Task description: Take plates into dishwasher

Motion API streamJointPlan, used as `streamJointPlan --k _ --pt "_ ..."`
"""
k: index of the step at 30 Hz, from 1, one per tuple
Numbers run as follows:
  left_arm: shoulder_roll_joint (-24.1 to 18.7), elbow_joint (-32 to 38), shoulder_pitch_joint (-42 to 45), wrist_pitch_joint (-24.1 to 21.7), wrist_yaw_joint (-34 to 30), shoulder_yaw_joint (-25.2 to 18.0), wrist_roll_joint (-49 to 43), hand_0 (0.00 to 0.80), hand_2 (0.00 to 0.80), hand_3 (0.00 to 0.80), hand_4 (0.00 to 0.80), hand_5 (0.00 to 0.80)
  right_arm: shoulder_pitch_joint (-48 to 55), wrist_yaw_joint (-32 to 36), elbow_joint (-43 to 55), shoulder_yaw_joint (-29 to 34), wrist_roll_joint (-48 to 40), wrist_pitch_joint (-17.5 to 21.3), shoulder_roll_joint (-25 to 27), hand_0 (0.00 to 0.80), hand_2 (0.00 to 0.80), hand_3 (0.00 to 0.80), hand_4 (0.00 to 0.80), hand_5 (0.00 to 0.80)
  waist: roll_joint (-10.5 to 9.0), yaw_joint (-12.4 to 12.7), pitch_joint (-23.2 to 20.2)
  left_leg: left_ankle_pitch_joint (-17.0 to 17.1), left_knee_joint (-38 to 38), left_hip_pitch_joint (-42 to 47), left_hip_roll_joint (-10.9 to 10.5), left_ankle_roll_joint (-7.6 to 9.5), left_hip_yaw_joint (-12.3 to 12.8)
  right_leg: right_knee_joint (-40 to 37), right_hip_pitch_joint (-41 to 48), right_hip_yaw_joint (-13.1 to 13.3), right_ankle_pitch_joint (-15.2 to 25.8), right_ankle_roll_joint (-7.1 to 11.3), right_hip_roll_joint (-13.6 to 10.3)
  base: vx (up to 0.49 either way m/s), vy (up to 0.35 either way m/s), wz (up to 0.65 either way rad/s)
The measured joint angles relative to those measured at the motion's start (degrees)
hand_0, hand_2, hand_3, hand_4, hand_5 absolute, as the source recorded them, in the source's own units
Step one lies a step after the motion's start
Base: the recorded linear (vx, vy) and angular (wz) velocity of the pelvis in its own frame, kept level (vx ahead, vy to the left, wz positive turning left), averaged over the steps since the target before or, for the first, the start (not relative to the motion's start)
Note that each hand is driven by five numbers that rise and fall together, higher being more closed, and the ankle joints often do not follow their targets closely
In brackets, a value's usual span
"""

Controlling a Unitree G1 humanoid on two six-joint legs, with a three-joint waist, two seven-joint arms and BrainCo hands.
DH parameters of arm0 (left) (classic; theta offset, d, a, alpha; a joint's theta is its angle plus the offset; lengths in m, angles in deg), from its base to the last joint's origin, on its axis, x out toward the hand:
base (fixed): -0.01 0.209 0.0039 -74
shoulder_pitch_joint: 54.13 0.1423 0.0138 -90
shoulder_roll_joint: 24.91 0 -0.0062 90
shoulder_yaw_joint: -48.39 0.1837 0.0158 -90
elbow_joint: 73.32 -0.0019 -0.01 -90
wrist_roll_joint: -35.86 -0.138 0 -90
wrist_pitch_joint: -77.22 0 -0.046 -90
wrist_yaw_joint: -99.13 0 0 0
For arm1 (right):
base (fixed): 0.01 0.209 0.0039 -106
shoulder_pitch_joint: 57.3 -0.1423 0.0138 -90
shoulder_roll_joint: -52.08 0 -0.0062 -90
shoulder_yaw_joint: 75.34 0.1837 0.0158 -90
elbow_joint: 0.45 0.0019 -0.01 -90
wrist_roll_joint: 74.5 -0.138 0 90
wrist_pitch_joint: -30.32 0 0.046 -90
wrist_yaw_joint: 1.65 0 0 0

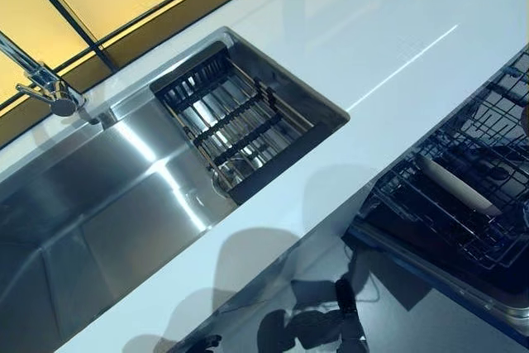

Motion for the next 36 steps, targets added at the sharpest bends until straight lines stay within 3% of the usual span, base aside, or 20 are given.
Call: streamJointPlan --k 15,36 --pt "-0.12 0.26 -1.13 -0.12 -0.01 0.01 0.03 0.0 0.0 0.0 0.0 0.0 -4.15 0.13 -0.8 -2.87 1.04 -0.54 0.03 0.8 0.8 0.8 0.8 0.8 2.68 0.83 1.16 0.67 -0.01 -1.7 -0.09 1.09 -0.43 1.08 -2.22 0.05 -0.01 -0.44 -0.03 0.007 -0.031 0.0" --pt "-1.34 2.53 -1.27 -0.1 -0.2 -0.04 0.05 0.0 0.0 0.0 0.0 0.0 -7.38 0.16 -3.66 -3.22 1.06 -0.32 -0.05 0.8 0.8 0.8 0.8 0.8 3.83 1.05 1.37 0.74 -0.01 -3.27 -0.02 1.65 -0.68 4.92 -6.17 0.26 -0.75 -1.57 -0.05 0.01 -0.03 -0.01"
